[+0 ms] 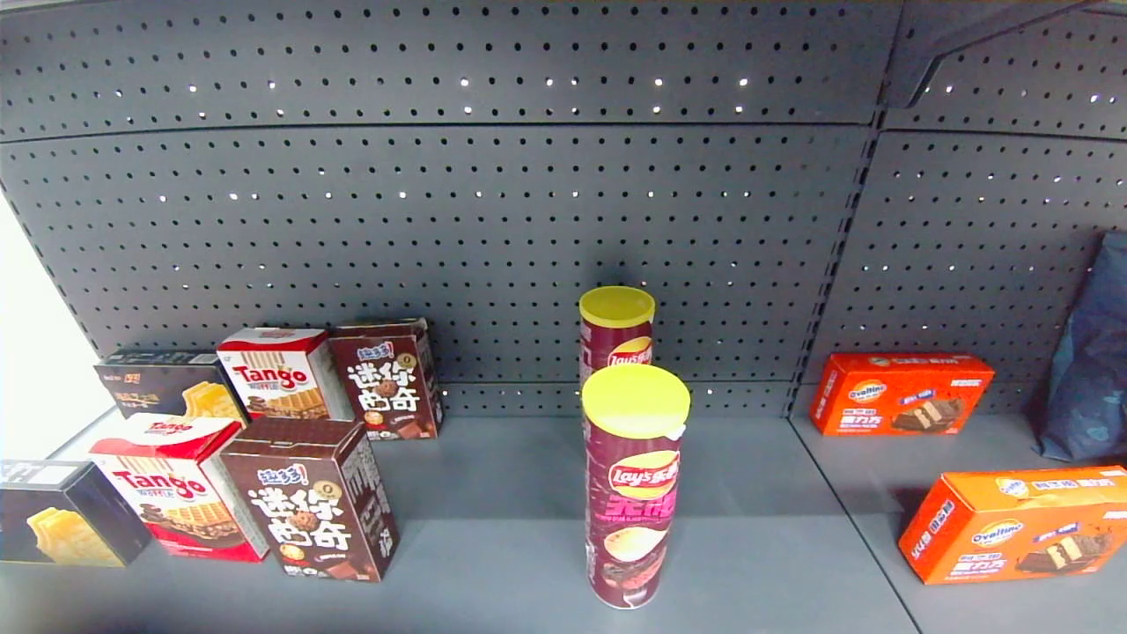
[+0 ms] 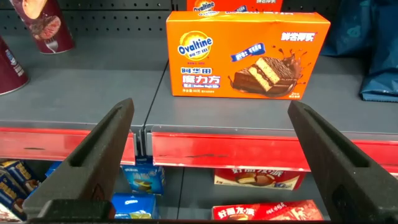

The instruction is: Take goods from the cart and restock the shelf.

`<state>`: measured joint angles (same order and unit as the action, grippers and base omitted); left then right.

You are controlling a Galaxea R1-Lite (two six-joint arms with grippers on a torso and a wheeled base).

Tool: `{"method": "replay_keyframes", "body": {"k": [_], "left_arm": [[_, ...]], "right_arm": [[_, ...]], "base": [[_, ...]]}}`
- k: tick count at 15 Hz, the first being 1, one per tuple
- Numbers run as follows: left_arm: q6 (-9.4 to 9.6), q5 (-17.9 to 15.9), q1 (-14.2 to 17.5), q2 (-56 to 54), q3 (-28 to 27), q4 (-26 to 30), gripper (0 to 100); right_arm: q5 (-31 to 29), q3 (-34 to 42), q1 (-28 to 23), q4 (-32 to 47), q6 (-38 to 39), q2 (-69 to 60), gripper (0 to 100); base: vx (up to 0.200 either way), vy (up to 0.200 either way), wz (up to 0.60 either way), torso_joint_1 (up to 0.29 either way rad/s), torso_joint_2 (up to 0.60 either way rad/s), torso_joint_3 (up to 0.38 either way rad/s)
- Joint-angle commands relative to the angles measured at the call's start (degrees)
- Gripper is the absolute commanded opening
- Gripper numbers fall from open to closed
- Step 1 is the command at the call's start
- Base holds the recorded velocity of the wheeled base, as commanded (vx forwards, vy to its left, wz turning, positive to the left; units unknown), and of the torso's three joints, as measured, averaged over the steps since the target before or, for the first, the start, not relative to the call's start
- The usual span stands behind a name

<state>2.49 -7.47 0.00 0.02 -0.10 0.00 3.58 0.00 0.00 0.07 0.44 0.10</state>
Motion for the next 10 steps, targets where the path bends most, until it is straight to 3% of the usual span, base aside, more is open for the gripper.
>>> {"method": "replay_keyframes", "body": {"k": [1,2,4,8,10], "left_arm": [[-0.03,0.0,0.0,-0.02,0.01,0.0,100],[0.33,-0.09,0.0,-0.02,0.01,0.0,100],[0.33,0.0,0.0,-0.02,0.01,0.0,100],[0.06,0.0,0.0,-0.02,0.1,0.0,100],[-0.11,0.18,0.0,-0.02,0.01,0.0,100]], "right_arm": [[0.02,0.0,0.0,0.01,0.0,-0.1,100],[0.02,0.0,0.0,0.01,0.0,-0.1,100],[0.02,0.0,0.0,0.01,0.0,-0.1,100],[0.02,0.0,0.0,0.01,0.0,-0.1,100],[0.02,0.0,0.0,0.01,0.0,-0.1,100]], "base": [[0.0,0.0,0.0,0.0,0.0,0.0],[0.0,0.0,0.0,0.0,0.0,0.0],[-0.2,0.0,0.0,0.0,0.0,0.002],[0.0,0.0,0.0,0.0,0.0,0.0],[0.0,-0.2,0.0,0.01,0.01,0.002]]}}
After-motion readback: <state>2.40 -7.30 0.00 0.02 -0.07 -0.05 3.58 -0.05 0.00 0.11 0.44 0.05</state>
